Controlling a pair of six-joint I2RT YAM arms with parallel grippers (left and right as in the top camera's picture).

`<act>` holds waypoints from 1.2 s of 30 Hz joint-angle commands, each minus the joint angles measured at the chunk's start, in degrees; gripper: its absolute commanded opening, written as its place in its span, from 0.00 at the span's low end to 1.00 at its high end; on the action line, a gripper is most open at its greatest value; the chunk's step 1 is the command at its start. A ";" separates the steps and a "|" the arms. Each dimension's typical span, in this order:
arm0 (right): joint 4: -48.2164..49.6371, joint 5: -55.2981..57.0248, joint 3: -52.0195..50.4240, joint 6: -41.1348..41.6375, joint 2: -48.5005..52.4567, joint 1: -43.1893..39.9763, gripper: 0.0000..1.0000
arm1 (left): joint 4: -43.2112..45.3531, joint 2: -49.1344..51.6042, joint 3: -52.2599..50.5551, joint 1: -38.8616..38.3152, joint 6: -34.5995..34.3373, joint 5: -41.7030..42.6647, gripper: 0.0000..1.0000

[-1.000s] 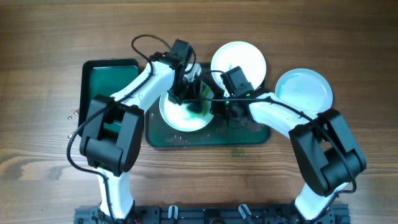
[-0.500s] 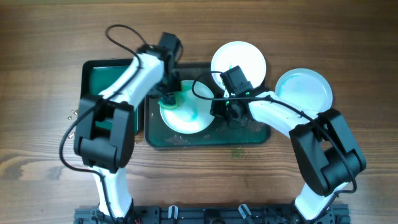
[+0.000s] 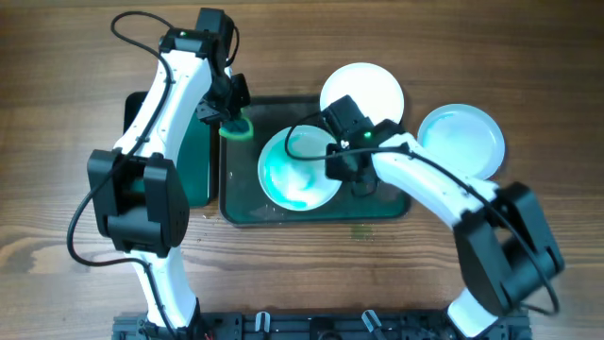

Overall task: Clean dirty plates on tray and stack at the side
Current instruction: 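Scrub the held plate with the sponge in the left gripper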

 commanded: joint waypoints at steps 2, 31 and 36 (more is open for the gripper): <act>-2.84 23.39 1.62 -2.32 -8.61 4.92 0.04 | 0.28 0.00 0.74 -0.24 0.94 1.22 0.04; 17.75 78.97 1.55 -39.78 -16.15 27.65 0.04 | 0.76 0.00 0.74 -0.24 0.94 1.20 0.04; 18.29 76.91 1.11 -39.60 -16.13 27.65 0.04 | 0.76 0.00 0.74 -0.24 0.94 1.20 0.04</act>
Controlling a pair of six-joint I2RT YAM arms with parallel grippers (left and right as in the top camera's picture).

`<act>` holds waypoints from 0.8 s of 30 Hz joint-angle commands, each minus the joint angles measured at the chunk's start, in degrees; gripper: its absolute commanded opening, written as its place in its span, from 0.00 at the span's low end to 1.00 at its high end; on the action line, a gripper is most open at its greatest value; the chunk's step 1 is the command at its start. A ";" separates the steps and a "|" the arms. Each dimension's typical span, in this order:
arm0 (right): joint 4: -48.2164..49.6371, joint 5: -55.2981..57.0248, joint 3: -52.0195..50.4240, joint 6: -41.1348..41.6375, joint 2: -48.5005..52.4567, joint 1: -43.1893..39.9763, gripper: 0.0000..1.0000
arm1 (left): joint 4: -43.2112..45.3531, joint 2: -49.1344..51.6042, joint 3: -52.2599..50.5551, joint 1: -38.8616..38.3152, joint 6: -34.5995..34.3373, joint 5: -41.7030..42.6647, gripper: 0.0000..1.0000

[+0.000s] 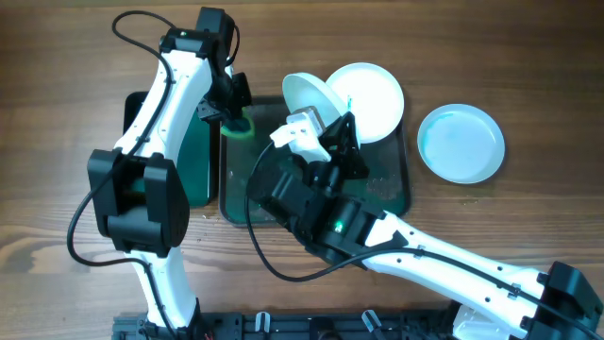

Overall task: Clean dirty plates on tray and stack at the side
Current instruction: 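Scrub the held plate with the sponge in the left gripper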

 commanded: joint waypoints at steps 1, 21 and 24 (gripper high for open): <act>0.28 0.20 0.74 -1.77 -1.27 0.07 0.04 | 0.17 0.00 0.74 -0.20 0.76 0.70 0.04; -17.66 -84.67 -0.31 29.66 -1.40 -32.79 0.04 | 0.15 0.00 0.74 -0.20 0.76 0.70 0.04; -17.88 -92.19 -0.31 29.51 -1.38 -43.41 0.04 | 0.15 0.00 0.74 -0.20 0.76 0.70 0.04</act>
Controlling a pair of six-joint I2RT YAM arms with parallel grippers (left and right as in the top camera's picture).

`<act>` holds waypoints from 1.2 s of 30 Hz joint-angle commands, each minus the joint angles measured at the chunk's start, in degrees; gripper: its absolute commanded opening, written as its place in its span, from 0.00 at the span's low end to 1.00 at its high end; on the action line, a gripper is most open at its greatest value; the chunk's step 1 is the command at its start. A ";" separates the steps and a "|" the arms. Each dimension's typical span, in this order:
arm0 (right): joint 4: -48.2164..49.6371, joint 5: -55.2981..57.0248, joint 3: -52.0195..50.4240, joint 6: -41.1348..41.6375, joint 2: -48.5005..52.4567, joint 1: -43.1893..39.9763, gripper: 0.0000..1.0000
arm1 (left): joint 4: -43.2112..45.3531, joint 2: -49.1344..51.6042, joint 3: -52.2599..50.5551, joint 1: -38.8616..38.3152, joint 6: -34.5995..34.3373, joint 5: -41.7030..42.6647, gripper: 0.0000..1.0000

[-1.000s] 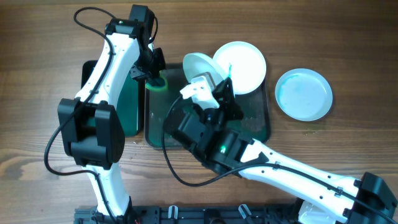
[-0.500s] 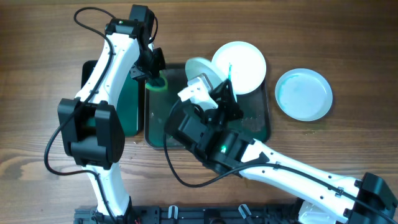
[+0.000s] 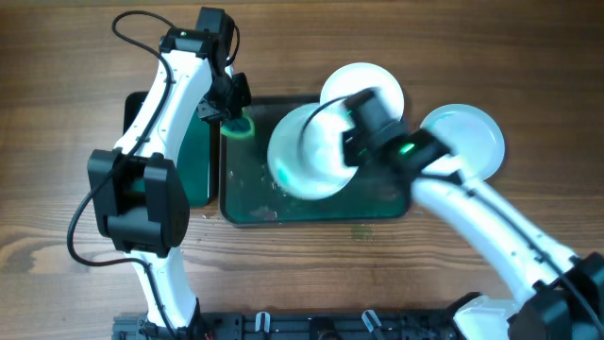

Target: Clean dirty plates on tray and stack at the side

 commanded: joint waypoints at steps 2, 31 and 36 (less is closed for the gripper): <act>-0.87 -18.60 -0.13 1.36 -1.16 -18.73 0.04 | 0.17 0.00 0.74 -0.20 0.74 0.68 0.04; 0.92 -4.59 -4.09 -3.50 4.31 -43.56 0.50 | 0.37 0.00 0.74 -0.20 0.72 0.68 0.04; -0.68 -19.67 6.93 -9.11 5.11 -38.60 0.57 | 0.37 0.00 0.74 -0.20 0.72 0.68 0.04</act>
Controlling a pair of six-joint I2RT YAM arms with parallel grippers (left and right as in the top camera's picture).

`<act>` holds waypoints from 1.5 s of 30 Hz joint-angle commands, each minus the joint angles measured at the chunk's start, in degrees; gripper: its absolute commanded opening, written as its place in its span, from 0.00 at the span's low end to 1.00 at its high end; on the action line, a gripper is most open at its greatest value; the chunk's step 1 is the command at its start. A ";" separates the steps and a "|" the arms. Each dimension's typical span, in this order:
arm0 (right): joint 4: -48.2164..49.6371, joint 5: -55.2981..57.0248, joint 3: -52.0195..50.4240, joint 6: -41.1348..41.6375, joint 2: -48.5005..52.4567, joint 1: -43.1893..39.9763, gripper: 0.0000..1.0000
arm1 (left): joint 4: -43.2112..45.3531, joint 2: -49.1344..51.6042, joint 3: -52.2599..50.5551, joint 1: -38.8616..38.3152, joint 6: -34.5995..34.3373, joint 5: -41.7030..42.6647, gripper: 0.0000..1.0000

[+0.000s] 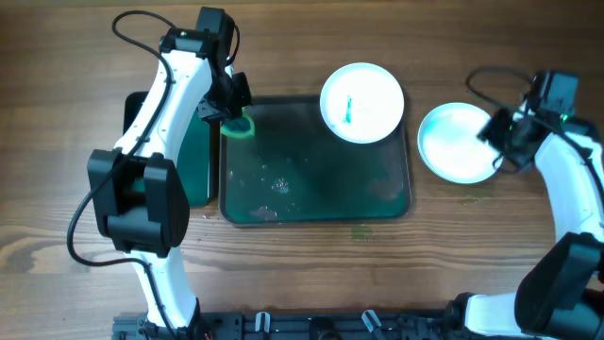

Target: Clean dirty plates on tray and stack at the side

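Observation:
A dark green tray [316, 203] lies mid-table with specks of dirt on its floor. One white plate [361, 102] smeared with blue rests over the tray's far right corner. A pale blue-white plate [453, 144] lies on the table right of the tray. My right gripper [498, 132] sits at that plate's right rim; its jaws are too small to read. My left gripper [234, 115] is shut on a green sponge [239, 127] at the tray's far left corner.
A second dark green container [196, 161] stands left of the tray, partly under my left arm. The right arm's cable [486, 77] loops above the side plate. Wooden table all around.
My right gripper held a plate above the tray's middle; now it is at the rim of the plate lying right of the tray, and no plate is over the tray. The left arm has not moved.
A smeared plate lay in the tray's middle with my right gripper at its rim. Then the plate was raised and tilted, then held over the tray. Now the tray's middle shows bare floor and my right gripper is at the side plate. The left gripper kept the sponge throughout.

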 commanded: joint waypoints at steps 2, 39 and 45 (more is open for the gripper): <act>-0.02 -11.50 10.54 -5.70 3.56 7.45 0.57 | 0.17 0.00 0.74 -0.20 0.72 0.68 0.04; -12.15 -12.59 20.79 -2.25 24.90 27.15 0.04 | 0.22 0.00 0.74 -0.22 0.72 0.72 0.04; -1.99 -12.74 9.70 7.13 24.90 33.07 0.04 | 0.20 0.00 0.68 -1.46 0.72 0.72 0.04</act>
